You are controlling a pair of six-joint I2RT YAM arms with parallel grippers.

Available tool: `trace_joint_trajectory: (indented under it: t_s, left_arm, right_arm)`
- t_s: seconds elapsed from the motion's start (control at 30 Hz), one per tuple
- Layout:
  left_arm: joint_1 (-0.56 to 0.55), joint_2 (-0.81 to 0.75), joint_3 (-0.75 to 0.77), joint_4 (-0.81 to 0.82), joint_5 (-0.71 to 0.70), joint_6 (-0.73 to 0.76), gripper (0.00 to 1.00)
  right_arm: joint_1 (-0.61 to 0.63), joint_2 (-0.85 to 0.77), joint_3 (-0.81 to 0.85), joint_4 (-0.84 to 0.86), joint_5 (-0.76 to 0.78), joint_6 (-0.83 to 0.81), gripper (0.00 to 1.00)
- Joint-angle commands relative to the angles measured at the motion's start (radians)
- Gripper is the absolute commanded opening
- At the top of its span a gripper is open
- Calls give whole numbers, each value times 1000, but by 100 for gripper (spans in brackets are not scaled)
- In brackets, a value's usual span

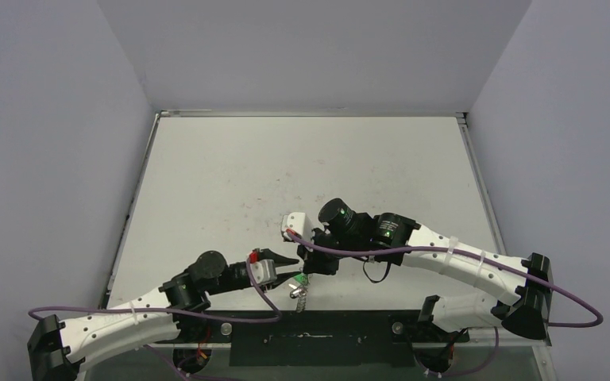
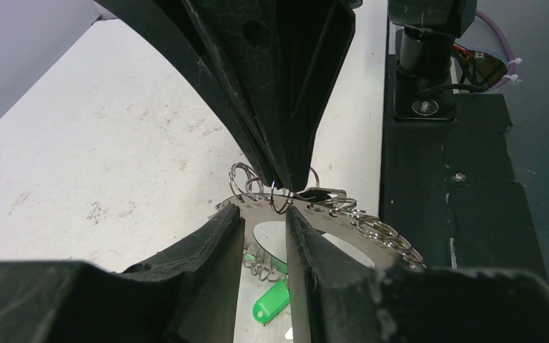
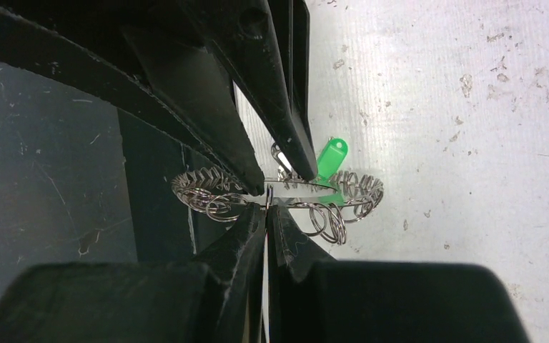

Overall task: Put the keys on the keyring
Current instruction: Adjust the key on the keyring.

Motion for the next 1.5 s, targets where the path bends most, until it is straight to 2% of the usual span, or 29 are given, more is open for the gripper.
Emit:
trace_joint_trajectory:
  t_s: [0.0,0.27,0.6,0.7,0.83,1.03,1.1,1.2,1.23,1.4,1.47]
  left_arm:
    - [-2,40,66,59,38,8,26]
    - [-1,83,77,101,84,10,12]
    - [-1,109,81,120,145,6,3]
    - [-1,109,83,123,148,5,3]
    - [-1,113,89,118,150,11,18]
    - [-1,139,117,82,163,31,19]
    - [-2,154,127,66,167,37,17]
    - [-1,177,144,35,168,52,2]
    - [-1,182,148,27,166,57,0]
    - [-1,185,145,35,151,60,0]
    - [-1,176,138,44,140,58,0]
  right_arm:
    - [1,-4,49,35,-32,-10,0]
    - [0,-4,46,37,-31,-9,0]
    - [0,18,56,29,-22,-12,0]
    - [0,24,60,24,-28,-13,0]
    - [2,25,60,26,-49,-16,0]
    - [8,26,64,23,-65,-21,0]
    - [10,29,67,18,-67,-22,0]
    - [11,29,74,14,-66,-24,0]
    - [11,28,75,12,-66,-25,0]
    - [11,22,78,15,-52,-28,0]
    - [10,17,78,22,-35,-26,7]
